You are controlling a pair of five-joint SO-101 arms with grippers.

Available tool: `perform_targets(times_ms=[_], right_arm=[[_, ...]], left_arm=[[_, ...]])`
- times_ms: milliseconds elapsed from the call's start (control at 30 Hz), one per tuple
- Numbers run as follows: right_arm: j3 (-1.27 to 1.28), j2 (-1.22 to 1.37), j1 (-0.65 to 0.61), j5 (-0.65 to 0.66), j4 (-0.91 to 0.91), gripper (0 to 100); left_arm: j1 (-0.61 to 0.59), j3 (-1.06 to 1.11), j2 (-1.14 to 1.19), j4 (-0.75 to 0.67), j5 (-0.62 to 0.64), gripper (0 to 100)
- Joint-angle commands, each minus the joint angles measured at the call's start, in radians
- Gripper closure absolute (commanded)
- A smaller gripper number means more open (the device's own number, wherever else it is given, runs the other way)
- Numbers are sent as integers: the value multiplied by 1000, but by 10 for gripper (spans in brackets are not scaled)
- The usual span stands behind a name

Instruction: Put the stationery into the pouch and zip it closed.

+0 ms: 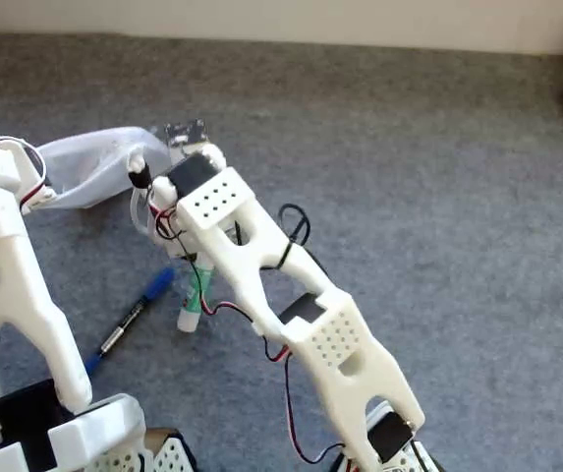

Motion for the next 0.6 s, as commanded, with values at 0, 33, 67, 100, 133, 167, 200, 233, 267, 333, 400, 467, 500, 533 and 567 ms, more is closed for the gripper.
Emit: perform_targets(times_ms=[0,33,67,100,133,167,200,233,267,333,400,467,500,533,567], right_arm=[[45,-177,16,15,21,990],[67,-200,16,15,19,990],[84,-220,18,15,19,990],[97,-240,19,15,19,990],[107,-257,19,15,19,990],[117,-272,19,15,19,990],[120,-285,19,15,19,990],[122,-294,19,15,19,990],[122,-300,19,15,19,990],[122,-303,19,15,19,990],[120,-305,19,15,19,990],[117,-305,21,15,19,990],[119,-305,25,17,19,990],[119,-305,38,17,19,990],[120,-302,50,21,19,989]], left_arm=[[-10,-2,8,-17,8,993],[-10,-2,8,-17,8,993],[-10,-2,8,-17,8,993],[-10,-2,8,-17,8,993],[-10,-2,8,-17,8,993],[-10,-2,8,-17,8,993],[-10,-2,8,-17,8,993],[-10,-2,8,-17,8,993],[-10,-2,8,-17,8,993],[-10,-2,8,-17,8,993],[-10,-2,8,-17,8,993],[-10,-2,8,-17,8,993],[-10,-2,8,-17,8,993],[-10,-2,8,-17,8,993],[-10,-2,8,-17,8,993]])
